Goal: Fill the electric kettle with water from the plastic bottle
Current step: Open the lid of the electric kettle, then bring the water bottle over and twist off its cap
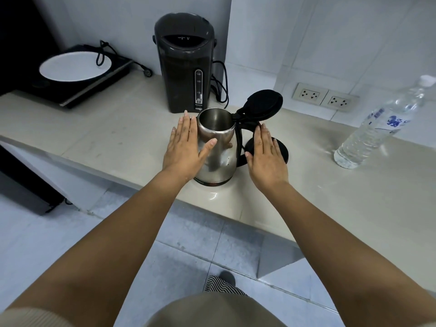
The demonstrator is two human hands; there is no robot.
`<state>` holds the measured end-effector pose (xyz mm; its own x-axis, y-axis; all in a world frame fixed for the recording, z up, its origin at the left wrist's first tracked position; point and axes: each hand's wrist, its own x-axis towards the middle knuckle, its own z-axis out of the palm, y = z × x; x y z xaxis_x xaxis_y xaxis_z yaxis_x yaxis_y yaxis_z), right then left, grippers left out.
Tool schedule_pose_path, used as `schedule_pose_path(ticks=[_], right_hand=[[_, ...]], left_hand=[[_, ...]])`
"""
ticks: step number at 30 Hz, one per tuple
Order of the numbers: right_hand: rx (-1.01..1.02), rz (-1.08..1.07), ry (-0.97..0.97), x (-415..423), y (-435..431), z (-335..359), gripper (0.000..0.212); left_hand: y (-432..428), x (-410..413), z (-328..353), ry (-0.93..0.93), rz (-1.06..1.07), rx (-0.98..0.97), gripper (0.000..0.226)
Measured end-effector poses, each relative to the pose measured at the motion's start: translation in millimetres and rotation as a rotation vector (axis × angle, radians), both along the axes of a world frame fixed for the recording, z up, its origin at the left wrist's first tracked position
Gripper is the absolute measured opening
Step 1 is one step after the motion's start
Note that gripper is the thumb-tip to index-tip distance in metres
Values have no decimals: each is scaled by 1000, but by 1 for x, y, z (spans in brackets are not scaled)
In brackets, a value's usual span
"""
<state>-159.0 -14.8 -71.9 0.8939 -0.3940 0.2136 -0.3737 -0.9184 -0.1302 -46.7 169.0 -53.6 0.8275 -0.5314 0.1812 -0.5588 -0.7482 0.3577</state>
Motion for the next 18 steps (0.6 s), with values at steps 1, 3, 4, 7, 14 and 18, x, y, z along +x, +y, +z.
schedule_pose_path(ticks=[1, 3, 4, 7, 14, 18], right_hand=[[-10, 4, 5, -3, 0, 0, 64], [-22, 1, 6, -10, 0, 1, 63], [-25, -5, 3, -14, 0, 1, 63], [-31, -41, -5, -30, -4, 1, 62], [-32, -197, 3, -84, -32, -2, 59], [-30, -322, -33, -112, -61, 2, 58]], left_hand=[[1, -3, 0, -8, 10, -6, 84], [2, -12, 2, -29, 14, -44, 82], [1, -18, 2, -48, 6, -63, 81], [-4, -40, 6, -138, -31, -94, 76], [-46, -86, 3, -176, -299, -136, 69], [-82, -103, -3, -139, -383, -59, 69]])
